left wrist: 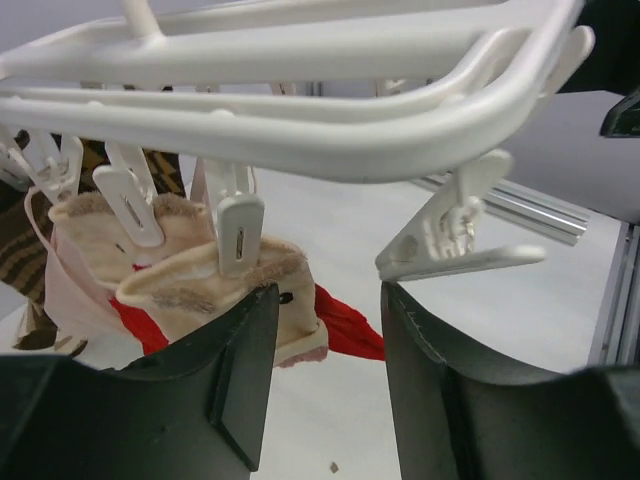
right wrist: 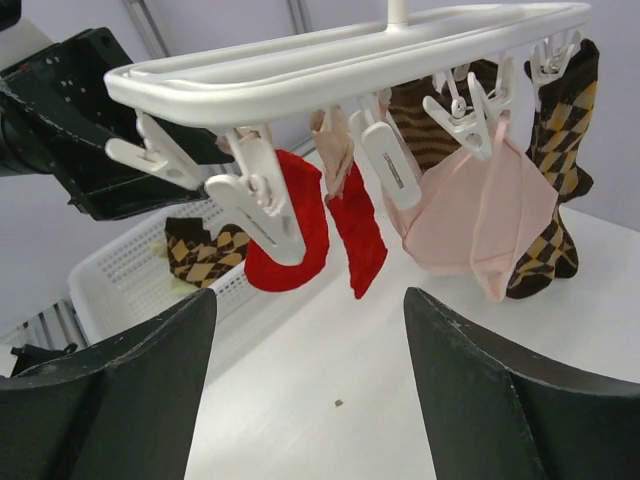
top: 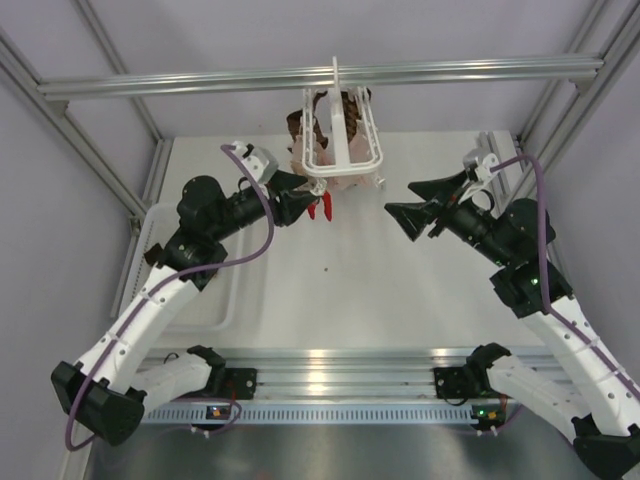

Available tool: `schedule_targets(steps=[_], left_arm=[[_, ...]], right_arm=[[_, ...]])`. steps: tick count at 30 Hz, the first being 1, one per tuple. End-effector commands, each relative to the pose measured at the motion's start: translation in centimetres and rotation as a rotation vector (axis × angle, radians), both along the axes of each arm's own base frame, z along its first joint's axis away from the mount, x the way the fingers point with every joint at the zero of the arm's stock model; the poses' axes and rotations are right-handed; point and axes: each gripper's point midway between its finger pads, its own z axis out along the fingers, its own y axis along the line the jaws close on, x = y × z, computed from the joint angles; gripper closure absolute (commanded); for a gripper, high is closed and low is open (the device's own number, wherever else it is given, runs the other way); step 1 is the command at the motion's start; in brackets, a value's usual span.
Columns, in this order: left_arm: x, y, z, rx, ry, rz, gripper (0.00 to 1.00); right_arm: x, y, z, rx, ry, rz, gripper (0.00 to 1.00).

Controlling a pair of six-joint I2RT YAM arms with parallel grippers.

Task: Clip the socks to the hanger
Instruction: Adjust the hanger on the clothesline.

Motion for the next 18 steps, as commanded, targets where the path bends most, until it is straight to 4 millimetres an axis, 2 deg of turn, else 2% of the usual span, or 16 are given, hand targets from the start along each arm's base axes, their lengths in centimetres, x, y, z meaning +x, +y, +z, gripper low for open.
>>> schedule_targets(steps=[1, 4, 8, 11, 15, 18], left_arm=[[-2.6, -0.3, 5.5, -0.090, -0.163, -0.072, 0.50], [-3.0, -0.2, 5.5, -0.090, -0.159, -0.066, 0.49], [-3.6, -0.4, 5.5, -0.098, -0.149, -0.070, 0.50], [-4.1, -0.5, 5.4, -0.099, -0.140, -0.082, 0.52], [-5.0, -1.2, 4.8, -0.099, -0.118, -0.125, 0.50], [-4.8, -1.5, 4.4, -0.096, -0.117, -0.119, 0.46]], right_arm=[[-1.0, -0.2, 4.1, 0.050, -0.111, 0.025, 0.26], [-1.2, 0.0, 4.1, 0.053, -0.117, 0.042, 0.28], [-0.9, 0.7, 4.2, 0.071, -0.111, 0.071, 0.36], [-0.6, 1.1, 4.5, 0.082, -0.109, 0.085, 0.39], [-0.3, 1.4, 4.9, 0.095, -0.110, 0.095, 0.39], [-0.3, 1.5, 5.3, 0.102, -0.116, 0.101, 0.40]])
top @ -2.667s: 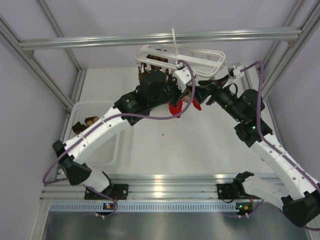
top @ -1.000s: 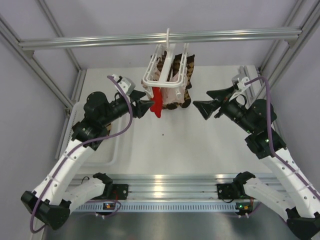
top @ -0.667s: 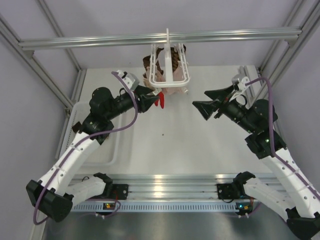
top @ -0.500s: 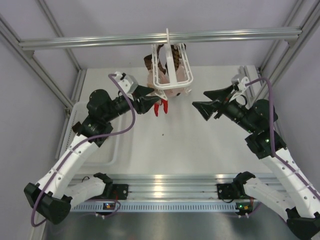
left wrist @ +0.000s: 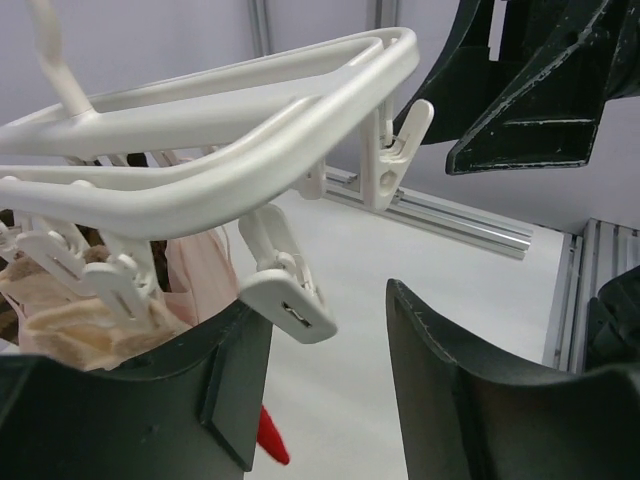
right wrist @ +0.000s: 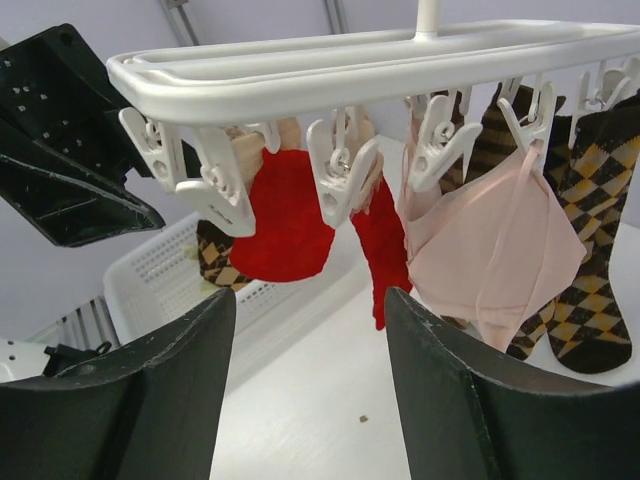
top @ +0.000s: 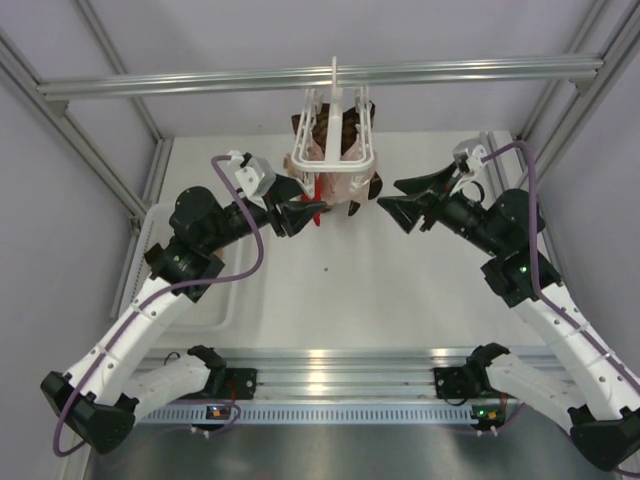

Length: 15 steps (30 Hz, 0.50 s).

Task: Clip the socks to the hanger
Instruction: Adjust the hanger on the clothesline.

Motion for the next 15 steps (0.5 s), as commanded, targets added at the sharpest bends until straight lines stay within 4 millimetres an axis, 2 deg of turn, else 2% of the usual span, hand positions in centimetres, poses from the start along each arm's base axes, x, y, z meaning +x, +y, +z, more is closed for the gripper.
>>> schedule_targets(steps=[1, 6, 9, 15], left_arm=[[-0.8, -0.2, 1.4, -0.040, -0.049, -0.020, 0.46], [0.4, -0.3, 1.8, -0.047, -0.081, 0.038, 0.47], [0.6, -0.3, 2.2, -0.055, -0.090, 0.050, 0.52], [0.5, -0.3, 1.3, -0.040, -0.056, 0.045, 0.72]], right_arm=[[-0.8, -0.3, 4.9, 0.076, -0.118, 0.015, 0.40], [-1.0, -0.2, 5.1, 0.081, -0.119, 0.030, 0.41], [-1.6, 0.0, 5.5, 0.089, -0.129, 0.053, 0.43], [-2.5, 0.5, 6.5, 0.120, -0.136, 0.102, 0.46]])
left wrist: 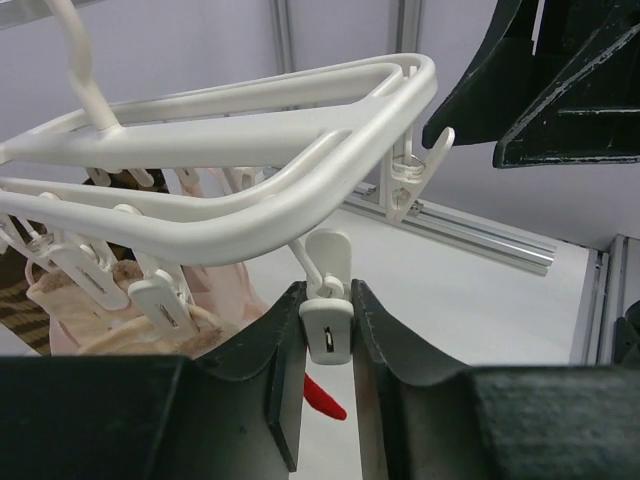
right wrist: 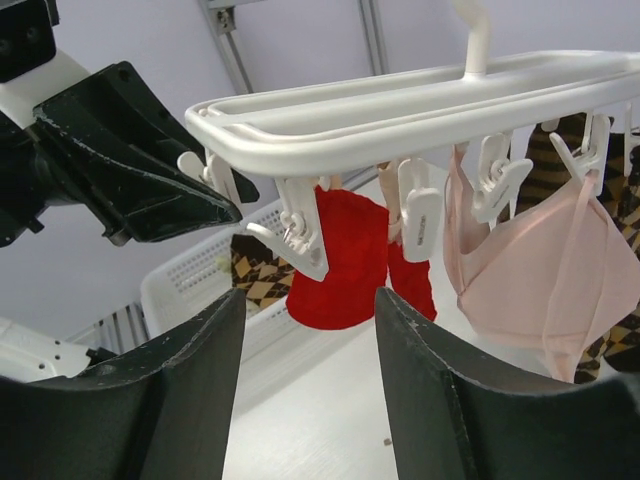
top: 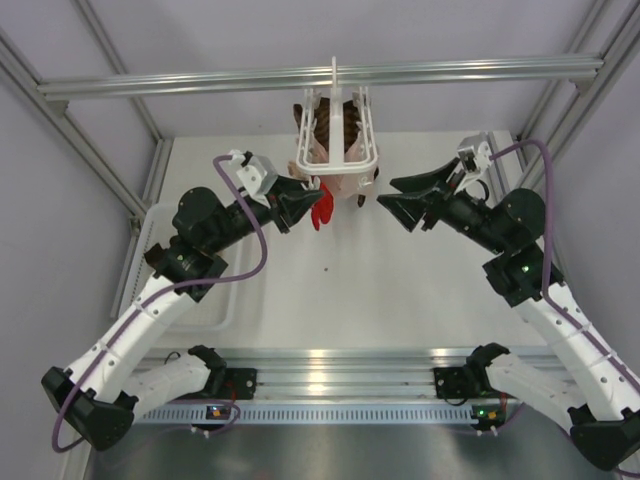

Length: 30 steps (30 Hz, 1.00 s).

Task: Clip the socks to the hanger
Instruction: Adjust the hanger on the clothesline, then reset both arms

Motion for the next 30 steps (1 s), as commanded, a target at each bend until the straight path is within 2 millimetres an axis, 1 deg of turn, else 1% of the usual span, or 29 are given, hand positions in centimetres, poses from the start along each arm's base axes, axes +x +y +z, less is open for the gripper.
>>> schedule_targets(steps=[1, 4, 5, 7, 8, 10, 11, 13, 14, 15, 16, 17, 18, 19, 20, 21, 22, 23, 24, 25, 26, 27, 28, 29, 30], left_arm=[[-0.2, 0.1, 0.9, -0.026, -0.031, 0.006, 0.72], [-0.6, 0.3, 0.1, -0.016, -0.015, 0.000, 0.71], [-0.6, 0.2, -0.1, -0.012, -0.009, -0.003, 0.69], [-0.6, 0.3, -0.6, -0.005, 0.013, 0.002, 0.54], [-0.6, 0.4, -0.8, 0.001, 0.022, 0.005, 0.50], [-0.4, 0.7, -1.3, 0.018, 0.041, 0.026, 0.48], [-0.4, 0.8, -2.2, 0.039, 0.071, 0.037, 0.45], [-0.7, 1.5, -3.2, 0.063, 0.106, 0.057, 0.41], [-0.8, 1.8, -4.7, 0.090, 0.147, 0.057, 0.41], [-1.0, 2.2, -5.1, 0.087, 0.163, 0.062, 0.41], [-0.9, 3.2, -5.2, 0.077, 0.164, 0.089, 0.40], [-0.8, 3.8, -6.6, 0.091, 0.204, 0.107, 0.40], [-0.9, 4.6, -6.6, 0.080, 0.216, 0.127, 0.39], [-0.3, 5.8, -7.1, 0.079, 0.236, 0.175, 0.39], [-0.1, 6.6, -7.8, 0.083, 0.259, 0.204, 0.36], [-0.1, 7.7, -8.1, 0.087, 0.272, 0.243, 0.32], [0.5, 9.0, -8.5, 0.087, 0.289, 0.299, 0.30], [0.7, 9.9, -8.7, 0.087, 0.307, 0.338, 0.27], [0.7, 11.2, -10.3, 0.120, 0.371, 0.396, 0.22], [1.0, 12.5, -10.2, 0.131, 0.389, 0.442, 0.15], [0.9, 13.3, -11.1, 0.165, 0.430, 0.474, 0.08], [1.1, 13.8, -12.4, 0.226, 0.464, 0.493, 0.02], [0.3, 14.7, -13.9, 0.292, 0.536, 0.509, 0.02], [0.2, 15.2, -14.7, 0.341, 0.544, 0.510, 0.02], [0.0, 15.7, -15.0, 0.355, 0.563, 0.527, 0.02]], right_arm=[[-1.4, -0.2, 4.7, 0.076, -0.115, 0.032, 0.47], [-1.2, 0.0, 4.8, 0.079, -0.114, 0.033, 0.47], [-1.1, 0.1, 4.6, 0.077, -0.108, 0.032, 0.47], [-0.8, 0.0, 4.2, 0.070, -0.104, 0.018, 0.46], [-0.7, -0.1, 4.0, 0.067, -0.106, 0.010, 0.46], [-0.2, -0.4, 3.4, 0.050, -0.100, -0.022, 0.46], [-0.1, -0.6, 2.9, 0.037, -0.090, -0.035, 0.45], [0.4, -1.1, 1.7, 0.025, -0.068, -0.077, 0.44], [0.0, -1.3, 1.4, 0.021, -0.071, -0.082, 0.43], [0.1, -1.4, 0.1, 0.008, -0.048, -0.088, 0.43], [0.0, -1.5, -0.4, 0.003, -0.041, -0.093, 0.42], [-0.4, -1.8, -0.4, 0.003, -0.050, -0.097, 0.41], [-0.3, -2.0, -1.7, -0.016, -0.027, -0.105, 0.40], [-0.3, -2.2, -2.1, -0.024, -0.023, -0.118, 0.39], [-0.6, -2.6, -2.2, -0.024, -0.027, -0.130, 0.35], [-0.5, -2.8, -3.2, -0.042, -0.007, -0.144, 0.32], [-0.5, -3.0, -3.7, -0.056, -0.008, -0.154, 0.28], [-0.8, -3.5, -3.7, -0.058, -0.013, -0.169, 0.21], [-0.5, -3.9, -4.4, -0.065, -0.005, -0.197, 0.18], [-0.4, -4.4, -5.6, -0.096, 0.022, -0.216, 0.14], [-0.6, -5.0, -5.8, -0.098, 0.023, -0.238, 0.08], [-0.3, -5.5, -6.7, -0.111, 0.043, -0.269, 0.04], [-0.5, -6.0, -7.4, -0.137, 0.050, -0.281, 0.00], [-0.3, -6.5, -8.5, -0.155, 0.069, -0.305, 0.00], [-0.4, -6.8, -9.2, -0.169, 0.081, -0.315, 0.00]])
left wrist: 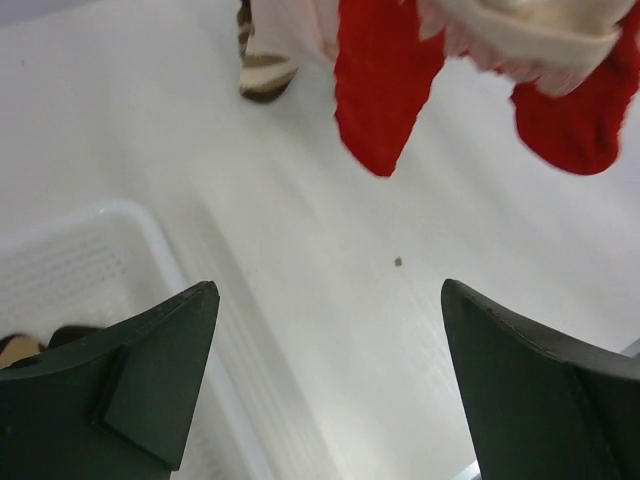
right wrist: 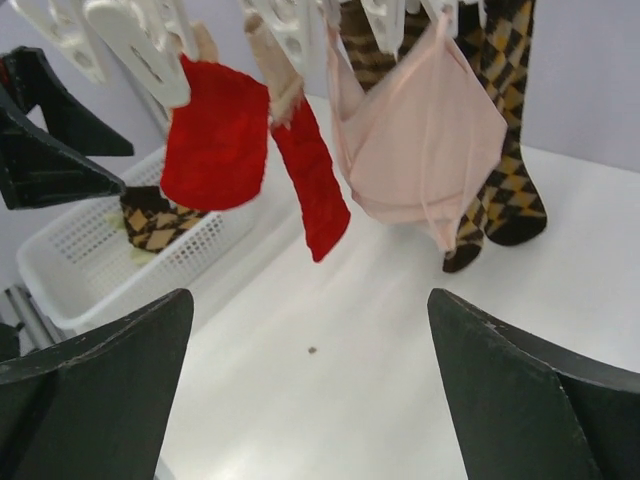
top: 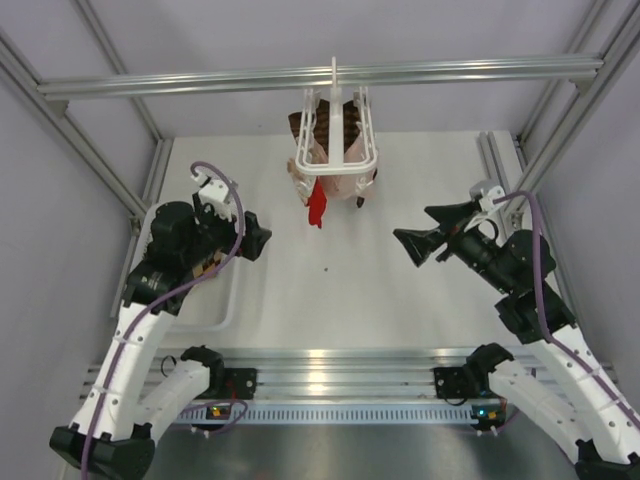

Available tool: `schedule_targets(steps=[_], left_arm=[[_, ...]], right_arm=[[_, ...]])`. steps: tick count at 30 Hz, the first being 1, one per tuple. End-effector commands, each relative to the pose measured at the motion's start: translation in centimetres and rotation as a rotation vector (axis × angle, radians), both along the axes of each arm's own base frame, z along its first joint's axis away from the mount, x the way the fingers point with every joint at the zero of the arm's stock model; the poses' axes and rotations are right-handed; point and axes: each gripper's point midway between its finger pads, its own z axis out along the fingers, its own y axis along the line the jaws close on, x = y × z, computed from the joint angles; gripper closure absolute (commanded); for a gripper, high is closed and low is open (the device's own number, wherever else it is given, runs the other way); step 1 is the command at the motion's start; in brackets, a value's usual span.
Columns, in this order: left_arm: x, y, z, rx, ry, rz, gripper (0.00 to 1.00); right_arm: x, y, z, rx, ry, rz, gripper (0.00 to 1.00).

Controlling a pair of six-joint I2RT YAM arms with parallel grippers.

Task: Clip the socks to the hanger
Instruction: Reset both arms

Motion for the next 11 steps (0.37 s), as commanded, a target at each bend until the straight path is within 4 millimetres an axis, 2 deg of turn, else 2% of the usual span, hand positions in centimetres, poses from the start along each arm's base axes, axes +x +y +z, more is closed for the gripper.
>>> schedule_targets(steps=[1, 3, 4, 6, 8, 11], left_arm=[[-1.7, 3.2, -3.1, 0.145, 0.170, 0.089, 0.02], [-2.2, 4.1, -3.2, 0.179, 0.184, 0.110, 0.02], [-2.4, 4.4, -3.0, 0.196, 0.181, 0.117, 0.02], [-2.7, 6.2, -3.0, 0.243, 0.166, 0.201, 0.02], [-2.6, 8.0, -3.8, 0.278, 0.172, 0.290, 0.02], [-3.1, 7.8, -3.6, 0.242, 0.170, 0.262, 0.02]], right_arm=[[0.3, -2.4, -2.4, -0.064, 0.027, -0.104, 0.00], [0.4, -3.3, -4.3, -0.089, 0.065, -0.135, 0.00], [0.3, -3.8, -4.4, -0.089, 0.062, -0.149, 0.00], [0.3, -4.6, -5.8, -0.100, 0.097, -0.178, 0.00], [0.2, -5.2, -6.1, -0.096, 0.103, -0.192, 0.00], [0.0, -5.4, -6.2, -0.080, 0.105, -0.191, 0.00]])
